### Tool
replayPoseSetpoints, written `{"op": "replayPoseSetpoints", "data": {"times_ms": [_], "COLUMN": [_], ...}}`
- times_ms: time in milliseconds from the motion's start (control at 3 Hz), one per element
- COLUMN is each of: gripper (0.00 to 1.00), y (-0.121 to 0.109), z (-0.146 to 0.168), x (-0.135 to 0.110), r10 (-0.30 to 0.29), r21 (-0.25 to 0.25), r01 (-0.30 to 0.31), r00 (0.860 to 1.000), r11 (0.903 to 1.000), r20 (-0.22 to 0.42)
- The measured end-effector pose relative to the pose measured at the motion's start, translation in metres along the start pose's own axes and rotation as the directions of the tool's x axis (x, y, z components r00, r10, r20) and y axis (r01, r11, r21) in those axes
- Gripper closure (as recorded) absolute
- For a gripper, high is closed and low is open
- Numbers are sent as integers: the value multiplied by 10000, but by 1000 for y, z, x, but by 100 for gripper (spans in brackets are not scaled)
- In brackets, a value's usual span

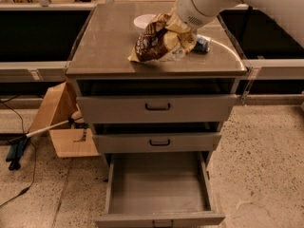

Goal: Pick brown chip bag from bottom drawer and place on counter

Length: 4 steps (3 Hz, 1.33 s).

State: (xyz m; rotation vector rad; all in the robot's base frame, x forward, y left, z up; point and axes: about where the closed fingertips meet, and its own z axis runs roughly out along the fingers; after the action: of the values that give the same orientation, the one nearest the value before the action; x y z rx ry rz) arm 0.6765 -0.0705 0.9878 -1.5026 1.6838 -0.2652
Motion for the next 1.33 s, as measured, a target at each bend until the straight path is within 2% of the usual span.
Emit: {"op": "replayPoseSetpoints", "data": {"times_ms": [333,1000,1333], "gripper": [100,100,82], "y": [-19,-34,-35], "z": [35,68,69], "x": [22,48,49], "r10": [-116,-28,-20], "r21": [-180,-237,-239], "r01": [113,20,11], "r00": [9997,9993,9993], "r11": [9998,9997,9997], "r20": [-192,-376,-379]}}
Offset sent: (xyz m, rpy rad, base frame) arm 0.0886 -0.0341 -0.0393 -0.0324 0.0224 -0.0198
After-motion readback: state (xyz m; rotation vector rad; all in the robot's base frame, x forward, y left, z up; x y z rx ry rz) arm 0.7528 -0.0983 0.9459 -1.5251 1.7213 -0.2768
